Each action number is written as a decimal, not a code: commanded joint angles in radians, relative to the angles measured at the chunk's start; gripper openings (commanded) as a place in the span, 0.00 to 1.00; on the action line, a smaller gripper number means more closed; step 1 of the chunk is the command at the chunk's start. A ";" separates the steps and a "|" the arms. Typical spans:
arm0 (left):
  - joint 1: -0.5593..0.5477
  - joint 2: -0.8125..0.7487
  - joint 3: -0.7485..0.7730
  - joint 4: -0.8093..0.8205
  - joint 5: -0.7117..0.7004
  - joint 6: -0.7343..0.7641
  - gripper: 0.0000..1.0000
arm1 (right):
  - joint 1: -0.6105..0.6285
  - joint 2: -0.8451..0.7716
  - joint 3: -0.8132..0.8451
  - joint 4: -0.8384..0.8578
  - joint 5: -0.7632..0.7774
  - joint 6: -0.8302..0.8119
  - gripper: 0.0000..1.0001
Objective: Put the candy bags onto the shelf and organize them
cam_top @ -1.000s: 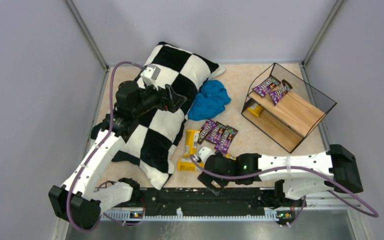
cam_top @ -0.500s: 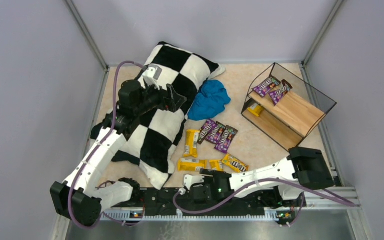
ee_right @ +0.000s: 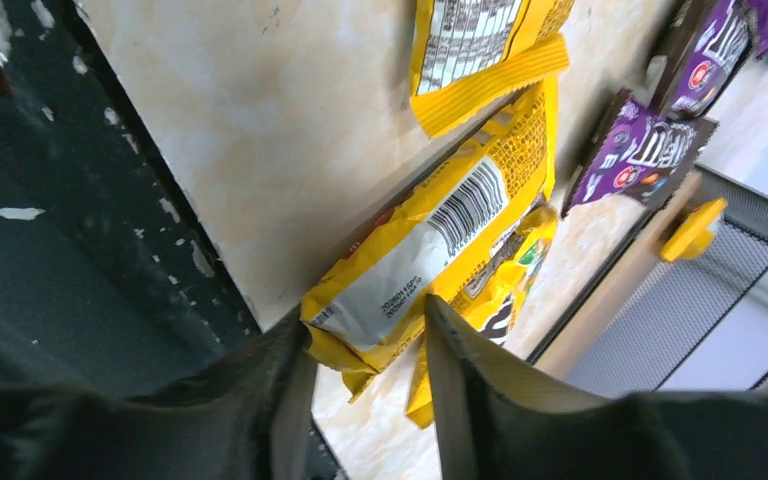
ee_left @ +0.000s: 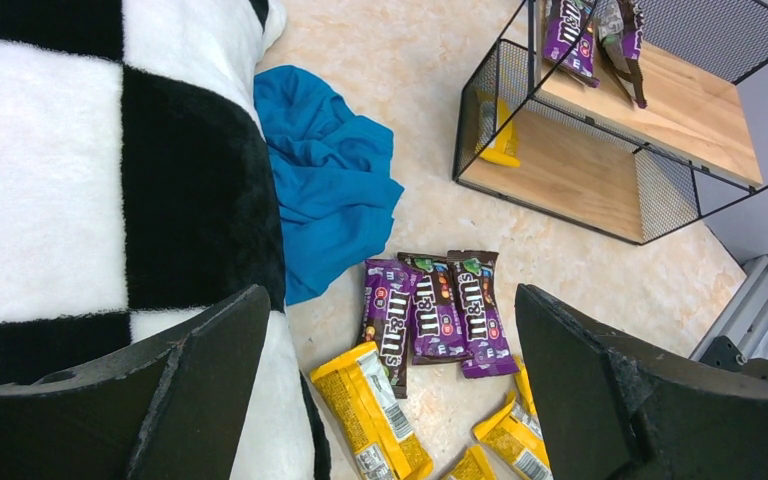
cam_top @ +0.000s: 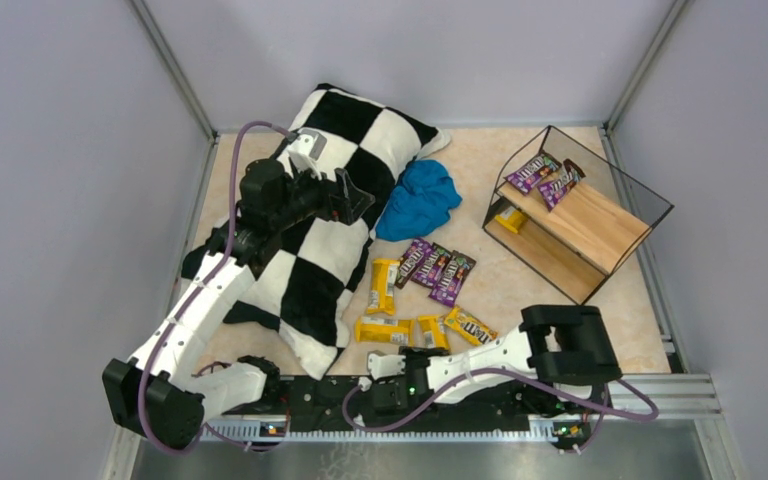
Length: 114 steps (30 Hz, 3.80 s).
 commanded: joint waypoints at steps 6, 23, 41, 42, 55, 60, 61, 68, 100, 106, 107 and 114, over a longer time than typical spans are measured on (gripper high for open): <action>-0.002 0.002 0.035 0.029 0.009 0.013 0.99 | -0.028 -0.009 0.022 0.038 0.063 0.010 0.21; -0.002 -0.018 0.043 0.016 -0.015 0.017 0.99 | -0.120 -0.401 0.063 0.084 0.103 0.043 0.00; -0.003 -0.053 0.053 -0.013 -0.101 0.017 0.98 | -0.625 -0.500 -0.049 0.118 0.224 -0.267 0.00; -0.003 -0.056 0.051 -0.012 -0.099 0.015 0.98 | -0.661 -0.477 -0.045 0.111 0.174 -0.272 0.00; -0.002 -0.075 0.051 -0.007 -0.081 0.011 0.98 | -1.016 -0.219 -0.045 0.182 0.158 -0.338 0.00; -0.003 -0.076 0.048 -0.001 -0.068 0.004 0.98 | -1.063 -0.150 -0.037 0.308 0.167 -0.416 0.00; -0.002 -0.075 0.048 0.000 -0.062 0.002 0.99 | -1.073 -0.137 -0.030 0.333 0.146 -0.441 0.00; -0.010 -0.068 0.043 0.007 -0.053 -0.002 0.98 | -1.172 -0.021 0.017 0.420 0.158 -0.513 0.00; -0.018 -0.062 0.037 0.015 -0.041 0.002 0.98 | -1.199 -0.008 0.074 0.449 0.172 -0.513 0.40; -0.018 -0.056 0.037 0.013 -0.037 0.003 0.98 | -1.136 -0.093 0.063 0.388 0.111 -0.475 0.48; -0.019 -0.055 0.035 0.018 -0.038 0.004 0.98 | -1.115 -0.095 0.066 0.358 0.111 -0.459 0.48; -0.019 -0.055 0.021 0.034 -0.024 0.006 0.99 | -0.934 -0.196 -0.005 0.282 0.122 -0.366 0.55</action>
